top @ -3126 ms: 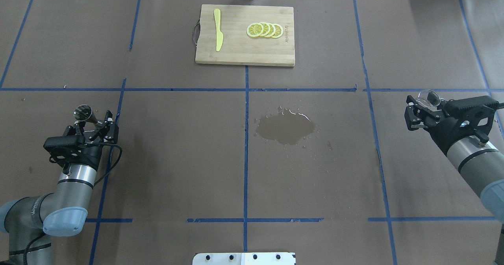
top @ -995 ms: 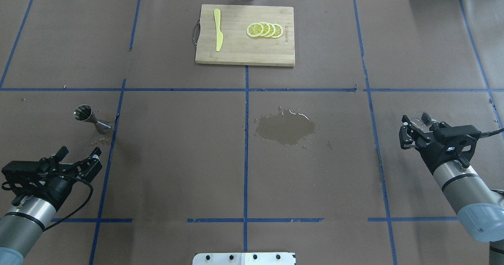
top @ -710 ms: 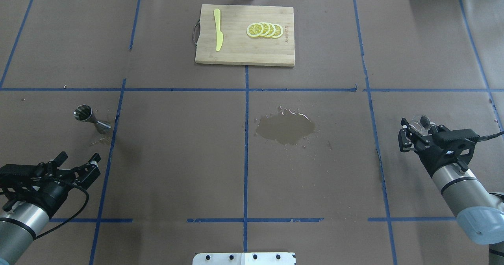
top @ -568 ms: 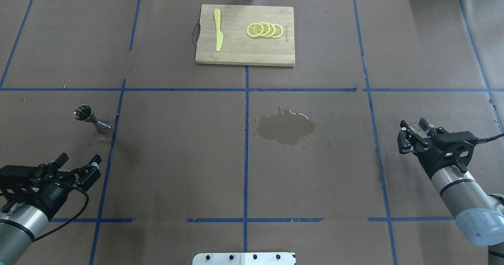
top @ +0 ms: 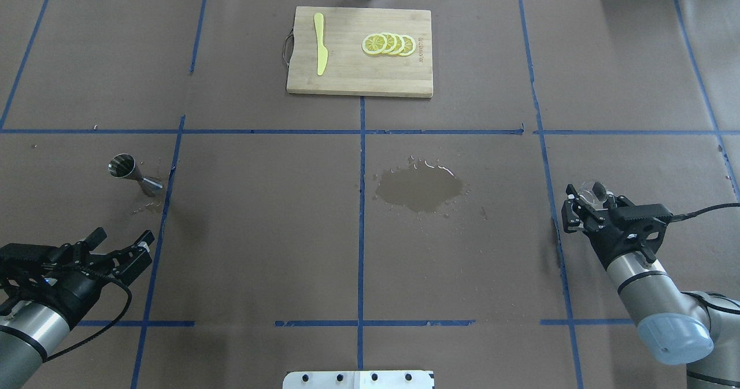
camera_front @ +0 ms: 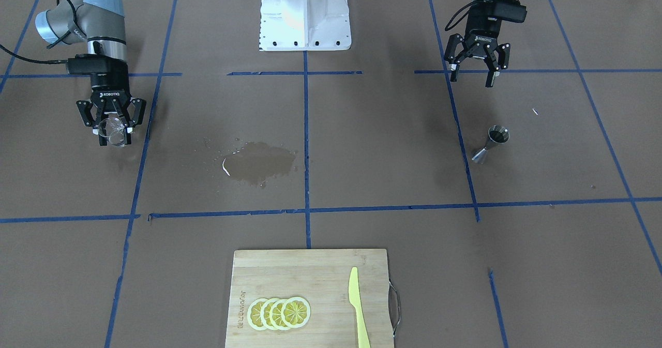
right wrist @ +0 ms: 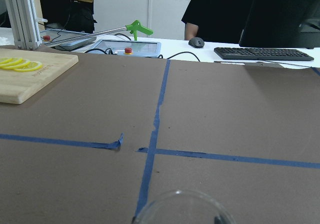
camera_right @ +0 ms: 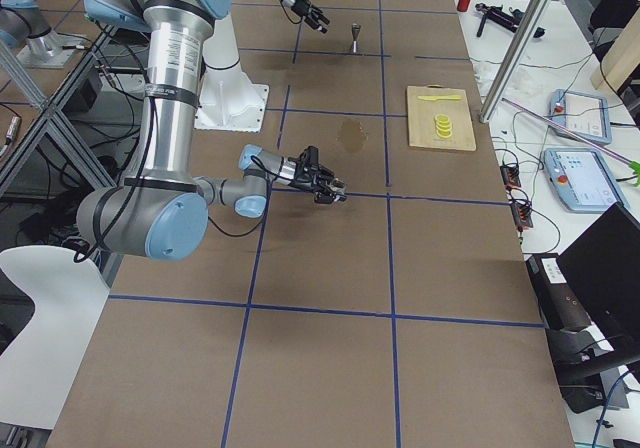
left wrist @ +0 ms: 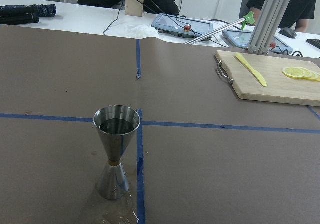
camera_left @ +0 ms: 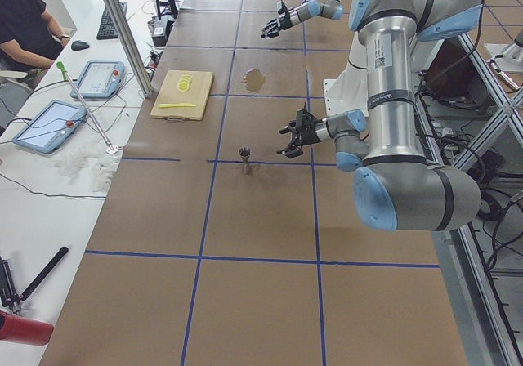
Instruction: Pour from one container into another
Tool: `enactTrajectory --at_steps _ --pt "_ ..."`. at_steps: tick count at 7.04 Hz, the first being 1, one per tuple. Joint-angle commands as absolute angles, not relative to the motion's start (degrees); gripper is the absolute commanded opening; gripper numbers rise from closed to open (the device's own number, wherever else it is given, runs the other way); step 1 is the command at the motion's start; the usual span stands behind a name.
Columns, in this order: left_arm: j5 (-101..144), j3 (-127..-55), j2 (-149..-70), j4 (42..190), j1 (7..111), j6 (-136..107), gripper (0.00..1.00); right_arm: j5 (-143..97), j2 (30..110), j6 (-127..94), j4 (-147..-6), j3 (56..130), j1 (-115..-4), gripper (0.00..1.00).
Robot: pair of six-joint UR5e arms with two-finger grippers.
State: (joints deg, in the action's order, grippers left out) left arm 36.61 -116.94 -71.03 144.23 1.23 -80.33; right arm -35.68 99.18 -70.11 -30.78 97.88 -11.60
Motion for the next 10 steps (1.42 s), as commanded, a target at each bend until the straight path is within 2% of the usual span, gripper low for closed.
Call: enactTrajectory --at_steps 1,4,5,6,7,8,9,10 --pt "36.65 -117.16 -71.02 144.23 1.05 -80.33 1.00 -33.40 95.20 -70.31 -30.85 93.71 -11.16 0.00" --pt "36.56 -117.60 -70.93 144.23 1.14 -80.33 1.00 -33.57 95.27 -70.31 -30.76 93.08 -11.16 0.00" --pt "36.65 -117.60 -70.93 144.23 1.06 -80.33 1.00 -33.57 95.27 -70.31 -30.76 93.16 -11.16 0.15" --pt "36.65 -117.60 -70.93 144.23 1.05 -80.33 1.00 -33.57 95.53 -70.31 -30.76 92.73 -11.16 0.55" --pt "36.65 -117.68 -70.75 144.23 1.05 -80.33 1.00 -33.40 95.45 -70.31 -30.76 92.46 -11.16 0.72" --pt "36.65 -117.69 -70.75 144.23 1.05 -80.33 1.00 -33.40 95.54 -70.31 -30.67 92.46 -11.16 0.87" --pt "36.65 -117.77 -70.66 144.23 1.05 -80.33 1.00 -33.40 95.45 -70.31 -30.67 92.46 -11.16 0.97" --pt "36.65 -118.03 -70.66 144.23 1.05 -80.33 1.00 -33.40 95.45 -70.31 -29.89 92.46 -11.16 0.99"
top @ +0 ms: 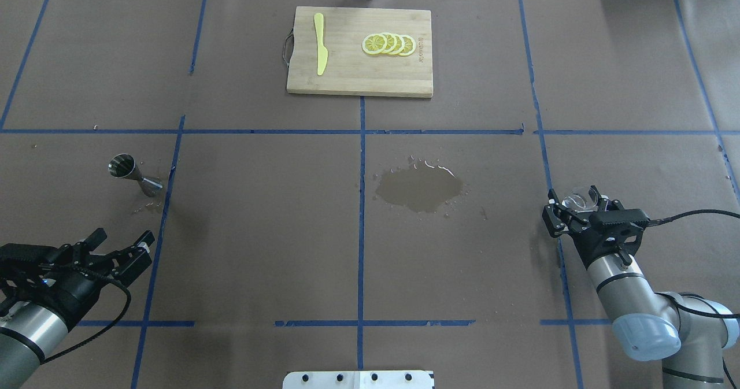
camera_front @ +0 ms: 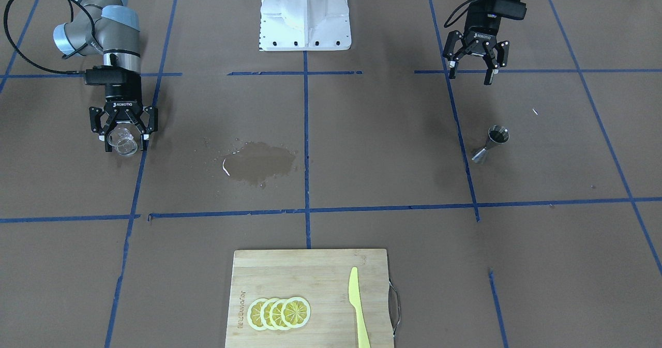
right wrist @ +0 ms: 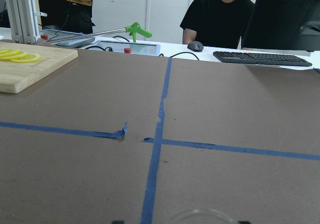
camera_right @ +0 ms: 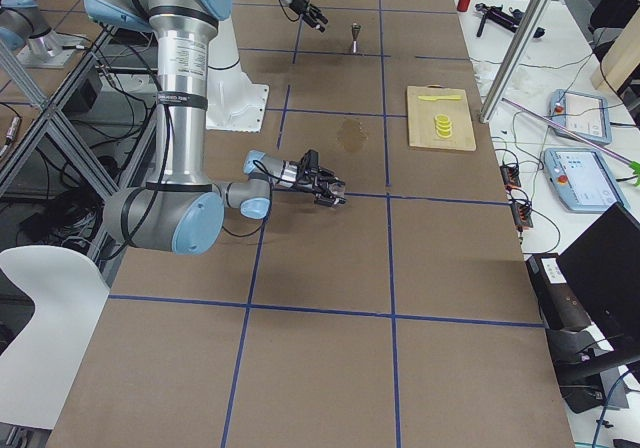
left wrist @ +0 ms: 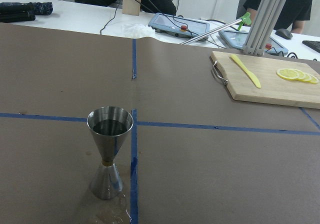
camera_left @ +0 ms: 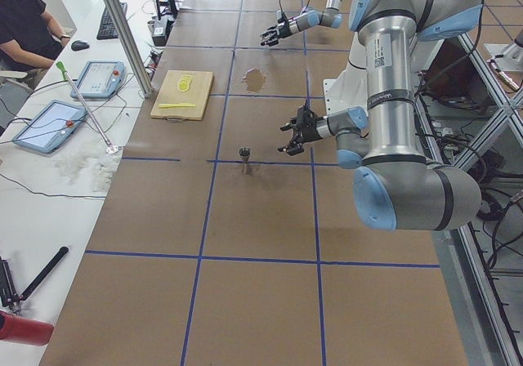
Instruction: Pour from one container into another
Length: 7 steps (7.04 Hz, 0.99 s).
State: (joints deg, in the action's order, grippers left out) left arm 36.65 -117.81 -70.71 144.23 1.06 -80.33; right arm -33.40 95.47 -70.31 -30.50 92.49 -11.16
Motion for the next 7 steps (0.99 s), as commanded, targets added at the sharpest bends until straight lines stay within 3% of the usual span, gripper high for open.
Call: enactTrajectory --at_steps 1,7 --pt "36.65 -118.04 -70.66 144.23 1.05 -80.33 1.00 -33.49 95.45 -70.14 -27.97 92.20 -11.16 0.99" --pt "36.65 -118.65 -70.75 144.23 1.05 -80.33 1.00 -35.77 99.31 -69.17 -27.51 95.08 -10.37 1.00"
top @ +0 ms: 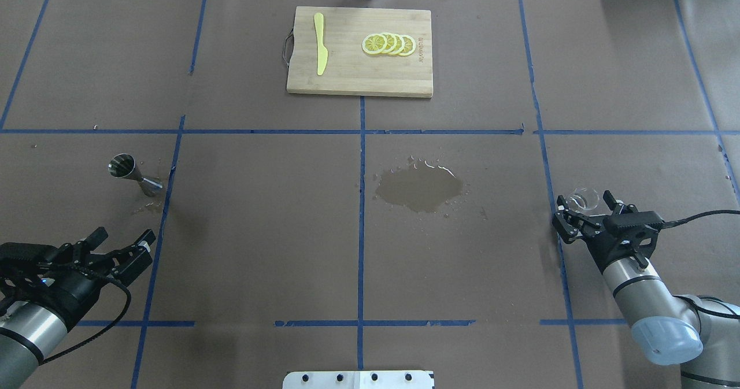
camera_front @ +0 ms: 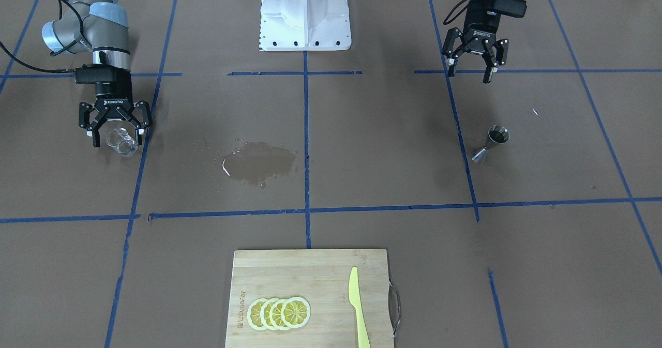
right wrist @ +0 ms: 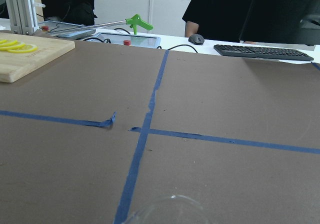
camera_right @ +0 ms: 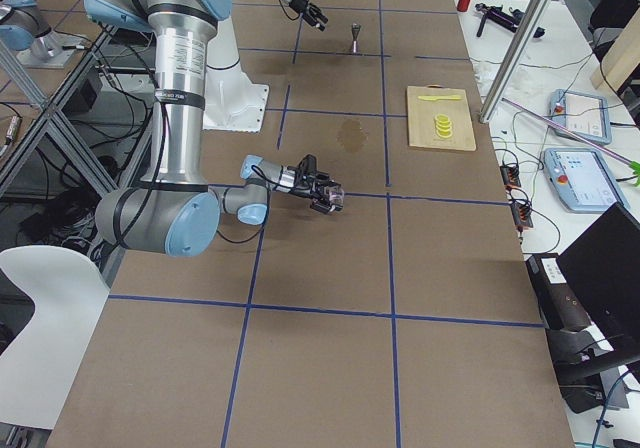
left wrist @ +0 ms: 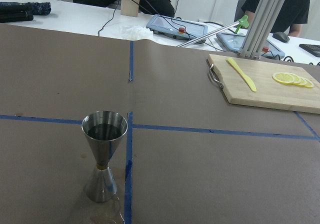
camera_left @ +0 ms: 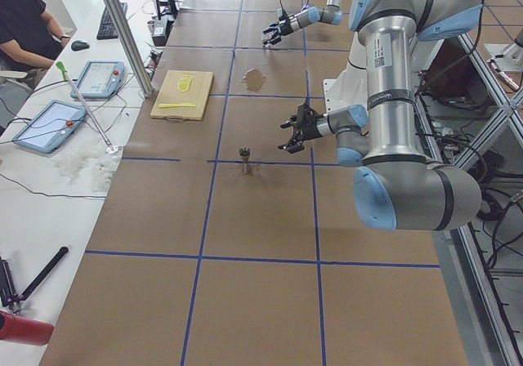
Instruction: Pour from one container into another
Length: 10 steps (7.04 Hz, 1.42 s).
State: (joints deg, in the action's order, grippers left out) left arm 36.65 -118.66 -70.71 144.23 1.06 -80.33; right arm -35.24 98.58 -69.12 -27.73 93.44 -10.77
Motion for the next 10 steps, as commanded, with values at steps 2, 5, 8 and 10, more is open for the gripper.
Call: enactTrajectory --at_steps 2,5,8,10 --pt "36.65 -118.65 -70.75 144.23 1.05 -80.33 1.00 -37.09 102.29 -69.17 -27.51 98.77 -9.41 1.00" --pt "38.22 -120.05 -70.84 144.32 0.97 -80.33 1.00 -42.07 110.27 -69.34 -27.51 107.10 -8.17 1.00" --pt "42.61 -125.31 -70.32 143.09 0.88 -79.72 1.00 -46.91 113.79 -69.52 -27.51 111.95 -7.82 1.00" --pt "45.25 -130.84 -69.00 141.16 1.14 -78.76 1.00 -50.87 117.15 -69.43 -27.68 117.93 -8.08 1.00"
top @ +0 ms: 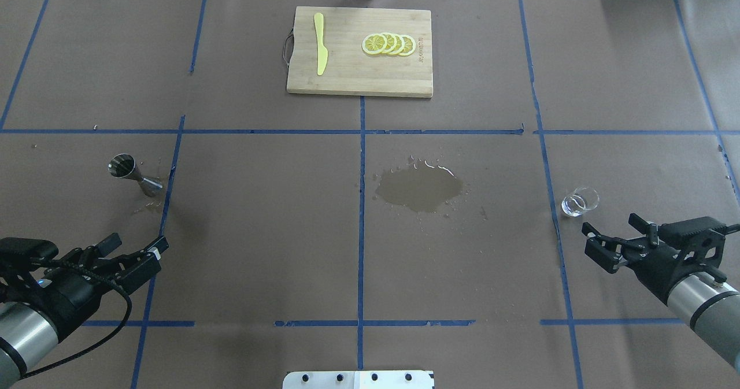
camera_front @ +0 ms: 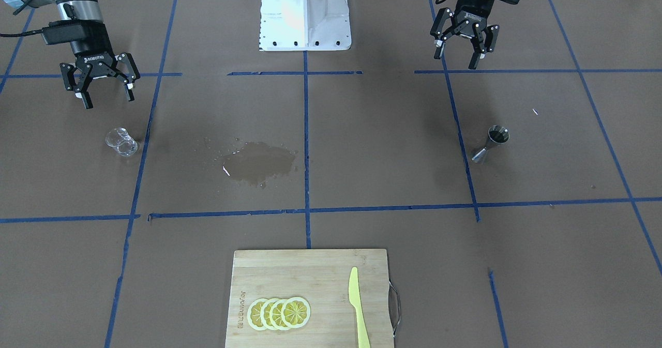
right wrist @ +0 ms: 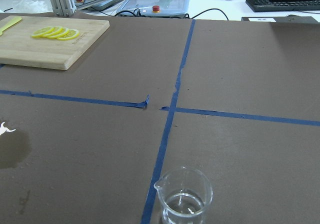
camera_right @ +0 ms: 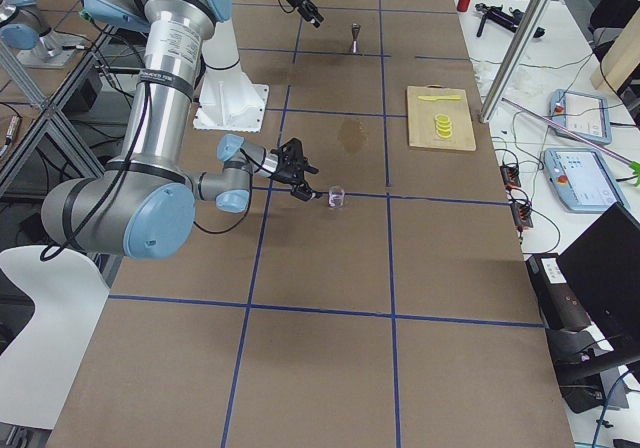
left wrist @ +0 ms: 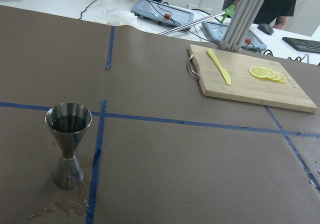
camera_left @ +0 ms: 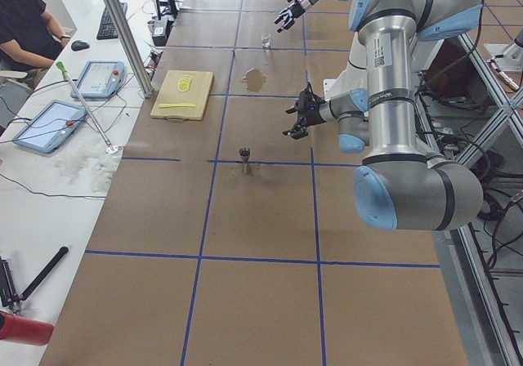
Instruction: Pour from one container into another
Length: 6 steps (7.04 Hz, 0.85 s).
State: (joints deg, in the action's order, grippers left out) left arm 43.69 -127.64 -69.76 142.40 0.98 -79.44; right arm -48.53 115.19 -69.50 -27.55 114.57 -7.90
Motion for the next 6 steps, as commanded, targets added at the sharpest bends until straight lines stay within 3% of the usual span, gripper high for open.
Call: enactTrajectory --at_steps 1,2,4,6 --pt "45.70 -134.61 -68.73 139.85 1.58 -76.57 1.00 -52.63 117.94 -69.17 -28.56 121.34 -8.35 1.00" --pt "45.70 -136.04 -68.64 139.49 1.93 -74.81 1.00 -55.34 119.17 -69.17 -29.43 123.55 -9.48 1.00" --pt "49.90 -136.23 -69.43 139.57 5.95 -71.04 1.00 -75.55 115.69 -66.99 -41.08 128.48 -25.66 1.00" --pt "55.08 -135.88 -72.23 139.48 11.84 -65.85 1.00 -85.66 111.46 -59.53 -46.82 128.06 -34.69 1.00"
